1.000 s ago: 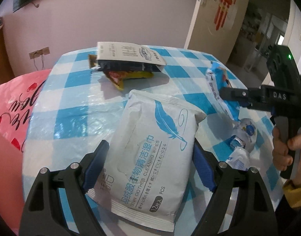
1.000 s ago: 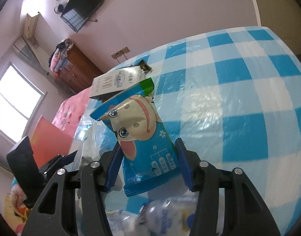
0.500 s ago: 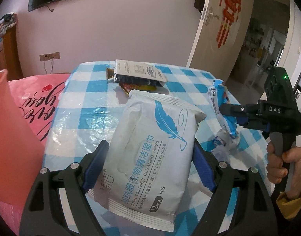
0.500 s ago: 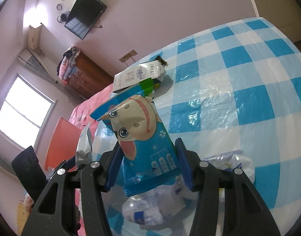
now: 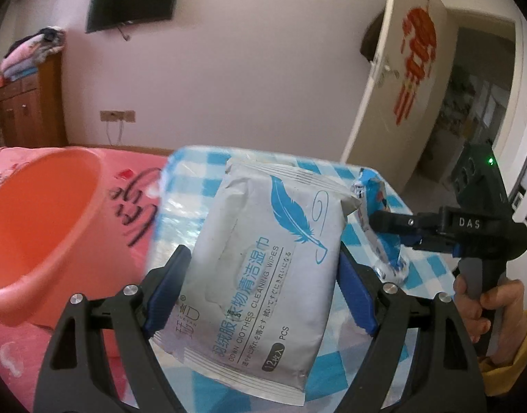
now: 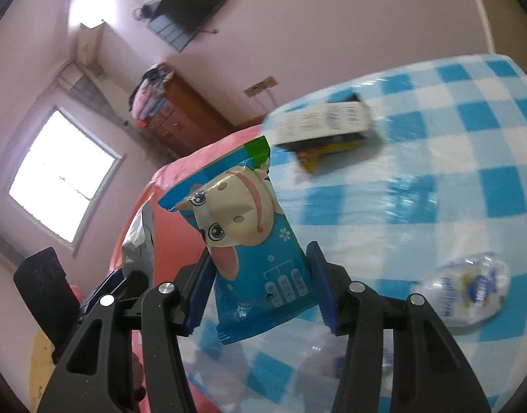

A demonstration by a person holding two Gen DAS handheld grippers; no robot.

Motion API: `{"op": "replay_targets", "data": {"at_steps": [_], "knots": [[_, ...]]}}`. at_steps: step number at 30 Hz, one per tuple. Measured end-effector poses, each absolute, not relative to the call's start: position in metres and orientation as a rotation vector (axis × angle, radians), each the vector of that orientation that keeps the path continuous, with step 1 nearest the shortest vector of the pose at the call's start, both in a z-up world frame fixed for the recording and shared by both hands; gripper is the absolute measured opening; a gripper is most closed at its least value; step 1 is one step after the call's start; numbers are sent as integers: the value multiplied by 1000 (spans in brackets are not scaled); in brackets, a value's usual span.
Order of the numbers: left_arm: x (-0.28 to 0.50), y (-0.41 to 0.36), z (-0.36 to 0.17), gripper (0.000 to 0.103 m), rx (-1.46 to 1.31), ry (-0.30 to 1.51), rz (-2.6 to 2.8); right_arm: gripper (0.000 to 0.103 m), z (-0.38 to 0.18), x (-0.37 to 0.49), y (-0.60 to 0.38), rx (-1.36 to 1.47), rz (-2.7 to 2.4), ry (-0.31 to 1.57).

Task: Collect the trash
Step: 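Carry both items over the orange bucket and open both tools to drop them, then move both tools back to the remaining trash on the table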

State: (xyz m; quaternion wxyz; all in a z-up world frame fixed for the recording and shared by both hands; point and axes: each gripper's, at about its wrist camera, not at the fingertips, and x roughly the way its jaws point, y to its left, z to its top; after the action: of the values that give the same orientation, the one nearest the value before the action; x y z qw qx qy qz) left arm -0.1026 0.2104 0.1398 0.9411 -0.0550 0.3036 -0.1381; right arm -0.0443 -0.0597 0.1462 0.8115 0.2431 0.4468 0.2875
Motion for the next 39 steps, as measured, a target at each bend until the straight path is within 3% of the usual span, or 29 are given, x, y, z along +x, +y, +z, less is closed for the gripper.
{"op": "replay_targets", "data": {"at_steps": [11,25,27,28,29,35,39], "knots": [[-130,312,183,83,-217,500,-9,54,202,-15,65,431,863,951],[-106,386,163,83,-308,550,192,56,209,19,202,323,985,992],[-103,389,157,83,-313,559,208,62,197,27,208,361,996,1026],[-100,390,154,83,-315,564,220,73,193,30,207,380,988,1034],[-99,391,152,83,-314,566,226,76,189,32,204,396,968,1037],[-102,388,154,88,-269,554,251,79,191,23,183,390,936,979],[-105,385,155,88,-275,547,250,88,194,9,156,366,884,925]]}}
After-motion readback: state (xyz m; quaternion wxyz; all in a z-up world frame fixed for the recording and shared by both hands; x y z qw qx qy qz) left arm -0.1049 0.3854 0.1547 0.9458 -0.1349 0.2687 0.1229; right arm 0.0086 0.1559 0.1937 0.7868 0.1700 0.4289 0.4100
